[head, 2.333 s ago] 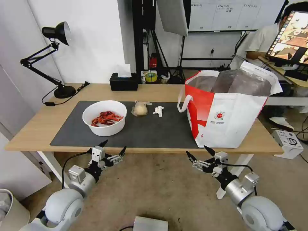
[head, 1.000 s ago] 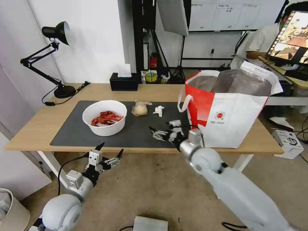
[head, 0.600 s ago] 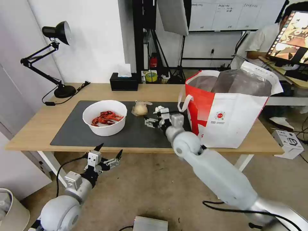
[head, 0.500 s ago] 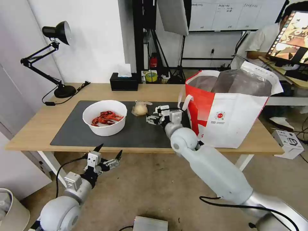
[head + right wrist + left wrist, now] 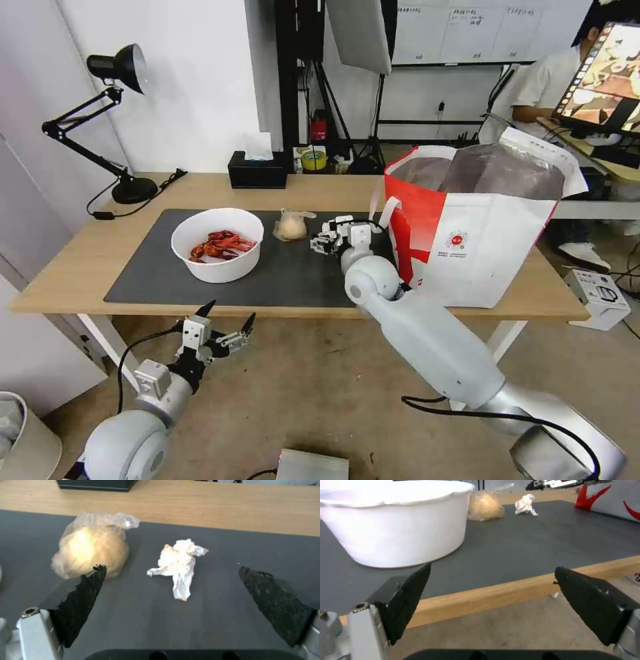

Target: Pick up the trash from the table and place it into the takeout bag.

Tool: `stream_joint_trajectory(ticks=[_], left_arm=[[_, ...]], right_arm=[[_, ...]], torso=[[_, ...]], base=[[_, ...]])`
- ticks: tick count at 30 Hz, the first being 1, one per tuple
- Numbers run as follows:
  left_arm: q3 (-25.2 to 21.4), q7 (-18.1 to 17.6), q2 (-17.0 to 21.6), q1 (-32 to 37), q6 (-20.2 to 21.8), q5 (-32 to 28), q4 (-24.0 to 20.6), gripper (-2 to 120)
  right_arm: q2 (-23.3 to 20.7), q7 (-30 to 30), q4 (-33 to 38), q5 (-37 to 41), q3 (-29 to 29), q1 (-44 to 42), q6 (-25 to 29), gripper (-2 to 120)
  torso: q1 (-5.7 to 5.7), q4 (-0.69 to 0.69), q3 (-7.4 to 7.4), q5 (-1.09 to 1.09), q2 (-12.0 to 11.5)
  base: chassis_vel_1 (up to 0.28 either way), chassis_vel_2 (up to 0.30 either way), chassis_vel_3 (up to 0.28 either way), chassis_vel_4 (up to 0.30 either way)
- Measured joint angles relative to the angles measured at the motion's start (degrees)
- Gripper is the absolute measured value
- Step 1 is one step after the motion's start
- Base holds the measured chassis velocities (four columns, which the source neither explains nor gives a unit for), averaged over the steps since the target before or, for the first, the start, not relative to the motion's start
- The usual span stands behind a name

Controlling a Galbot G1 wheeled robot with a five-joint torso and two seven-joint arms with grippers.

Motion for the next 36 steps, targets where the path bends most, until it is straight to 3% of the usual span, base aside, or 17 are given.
stream_joint_trajectory(ticks=[20,36], left_arm=[[-0.8,0.0,0.1,0.7,-0.1,0.0,-0.9,100],[-0.6,0.0,0.6,0.6,-0.2,0.0,-1.0,100]], right_arm=[[2.6,3.4,-4.1,3.5,0.2,2.7,-1.8,100],[5.7,3.3,-12.6,4.8,1.2,6.5,-2.9,100]], torso=[[0.0,0.0,0.0,0.0,0.0],[0.0,-0.01,0.0,0.01,0.0]], base=[[0.0,0.0,0.0,0.0],[0.0,0.0,0.0,0.0]])
